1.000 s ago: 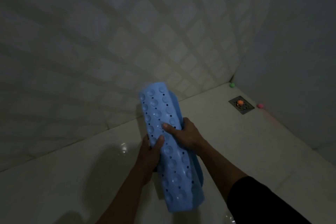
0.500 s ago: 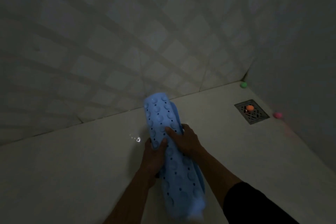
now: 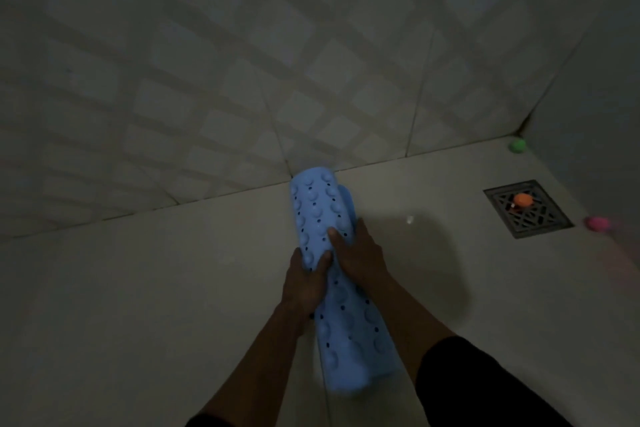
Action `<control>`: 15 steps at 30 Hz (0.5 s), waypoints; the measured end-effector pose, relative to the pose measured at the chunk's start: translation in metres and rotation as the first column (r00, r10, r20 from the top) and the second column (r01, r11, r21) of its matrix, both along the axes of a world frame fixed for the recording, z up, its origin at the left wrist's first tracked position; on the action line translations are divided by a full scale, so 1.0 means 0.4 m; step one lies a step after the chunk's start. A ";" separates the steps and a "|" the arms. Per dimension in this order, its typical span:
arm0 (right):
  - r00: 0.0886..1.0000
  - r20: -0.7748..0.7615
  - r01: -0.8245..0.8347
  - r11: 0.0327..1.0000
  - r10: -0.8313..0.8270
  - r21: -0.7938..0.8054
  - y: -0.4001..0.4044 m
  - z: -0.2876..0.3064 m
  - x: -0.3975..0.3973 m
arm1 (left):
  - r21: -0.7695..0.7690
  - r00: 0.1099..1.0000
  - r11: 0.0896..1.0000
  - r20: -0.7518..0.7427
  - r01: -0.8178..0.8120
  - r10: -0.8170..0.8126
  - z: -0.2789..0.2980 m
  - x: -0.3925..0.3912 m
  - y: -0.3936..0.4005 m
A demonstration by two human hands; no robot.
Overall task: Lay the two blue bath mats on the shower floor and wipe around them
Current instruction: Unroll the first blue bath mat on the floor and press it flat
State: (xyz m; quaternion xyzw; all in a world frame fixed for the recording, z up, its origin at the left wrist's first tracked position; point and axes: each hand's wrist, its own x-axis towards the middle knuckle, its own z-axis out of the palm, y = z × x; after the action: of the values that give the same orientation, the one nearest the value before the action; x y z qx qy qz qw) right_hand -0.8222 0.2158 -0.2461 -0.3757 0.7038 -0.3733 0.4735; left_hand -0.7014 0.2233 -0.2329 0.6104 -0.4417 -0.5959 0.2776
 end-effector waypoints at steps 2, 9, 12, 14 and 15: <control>0.991 -0.118 -0.058 0.998 0.058 0.007 0.006 -0.012 0.003 | -0.006 0.998 0.999 0.060 -0.034 0.034 0.004 -0.003 0.010; 0.871 -0.440 -0.143 0.969 0.220 0.202 0.047 -0.032 0.035 | -0.045 0.968 0.999 0.252 -0.004 0.015 -0.030 0.028 0.012; 0.939 -0.308 -0.133 0.988 0.152 0.080 0.053 -0.024 0.085 | -0.055 0.976 0.998 0.212 -0.039 0.050 -0.033 0.075 0.007; 0.944 -0.298 -0.141 0.990 0.143 0.028 0.069 -0.007 0.109 | -0.027 0.980 0.998 0.189 -0.052 0.056 -0.042 0.117 0.001; 0.939 -0.312 -0.149 0.989 0.143 0.005 0.075 -0.001 0.116 | -0.014 0.981 0.999 0.188 -0.052 0.053 -0.046 0.141 -0.001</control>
State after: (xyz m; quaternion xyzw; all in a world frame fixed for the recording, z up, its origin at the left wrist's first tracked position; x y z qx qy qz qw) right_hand -0.7759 0.2457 -0.2465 -0.4854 0.7364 -0.2795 0.3794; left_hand -0.6452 0.2227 -0.2512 0.6742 -0.4526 -0.5259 0.2531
